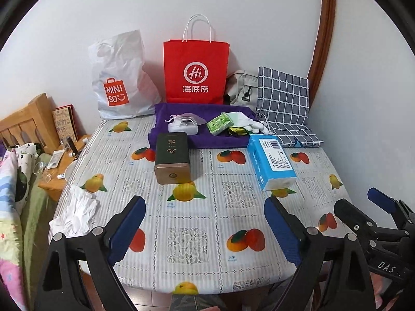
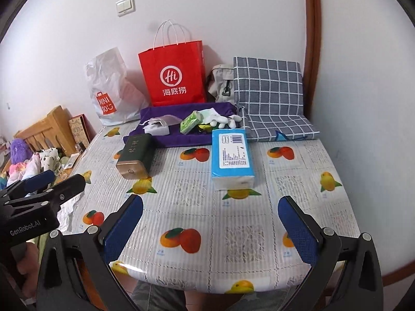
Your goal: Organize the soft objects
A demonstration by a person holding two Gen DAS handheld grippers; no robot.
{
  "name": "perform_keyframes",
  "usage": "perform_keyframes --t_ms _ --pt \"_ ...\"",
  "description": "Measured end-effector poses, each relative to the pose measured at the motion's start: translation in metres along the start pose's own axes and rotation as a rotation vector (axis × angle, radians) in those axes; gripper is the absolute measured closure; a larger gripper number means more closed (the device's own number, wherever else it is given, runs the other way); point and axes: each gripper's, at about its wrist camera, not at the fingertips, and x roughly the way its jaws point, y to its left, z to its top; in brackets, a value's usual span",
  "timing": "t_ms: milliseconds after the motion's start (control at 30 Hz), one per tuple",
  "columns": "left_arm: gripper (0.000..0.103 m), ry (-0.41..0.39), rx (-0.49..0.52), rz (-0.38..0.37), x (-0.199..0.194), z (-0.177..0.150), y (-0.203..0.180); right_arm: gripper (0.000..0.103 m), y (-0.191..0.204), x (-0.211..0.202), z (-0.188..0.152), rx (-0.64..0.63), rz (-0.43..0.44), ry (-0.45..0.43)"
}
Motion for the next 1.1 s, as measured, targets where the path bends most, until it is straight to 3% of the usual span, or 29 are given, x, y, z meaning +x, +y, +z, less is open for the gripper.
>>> perform_keyframes --t_ms 1100 --pt "0.010 -0.020 0.000 0.003 -0.020 -0.009 0.007 0.001 0.011 -0.030 -0.012 -0.041 -0.008 -0.054"
